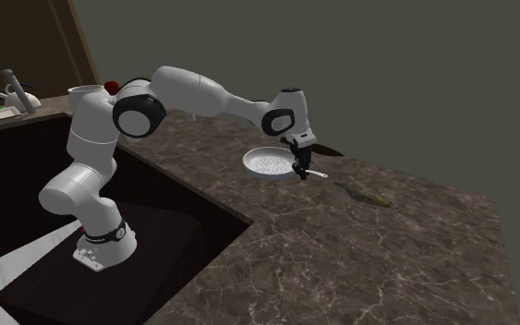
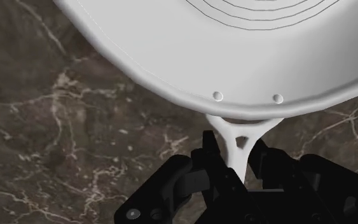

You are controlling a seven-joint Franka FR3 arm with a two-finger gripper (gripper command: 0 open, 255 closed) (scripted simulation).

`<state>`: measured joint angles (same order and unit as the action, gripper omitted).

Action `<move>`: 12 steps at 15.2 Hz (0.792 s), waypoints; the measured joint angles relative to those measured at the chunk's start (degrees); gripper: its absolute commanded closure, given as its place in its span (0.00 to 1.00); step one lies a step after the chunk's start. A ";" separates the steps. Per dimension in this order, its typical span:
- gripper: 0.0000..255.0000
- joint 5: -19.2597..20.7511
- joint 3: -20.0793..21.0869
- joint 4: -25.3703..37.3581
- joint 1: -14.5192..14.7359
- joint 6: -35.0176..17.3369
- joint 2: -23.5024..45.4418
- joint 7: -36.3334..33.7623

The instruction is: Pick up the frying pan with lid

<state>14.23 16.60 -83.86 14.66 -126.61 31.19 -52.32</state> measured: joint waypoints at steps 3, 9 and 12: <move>1.00 0.00 0.00 -0.03 0.01 -0.04 0.00 -0.02; 1.00 -0.13 0.08 0.54 0.03 0.79 -0.24 0.10; 1.00 -0.43 0.27 1.77 0.04 2.61 -0.87 0.38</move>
<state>13.80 16.87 -82.10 14.70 -124.00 30.32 -51.94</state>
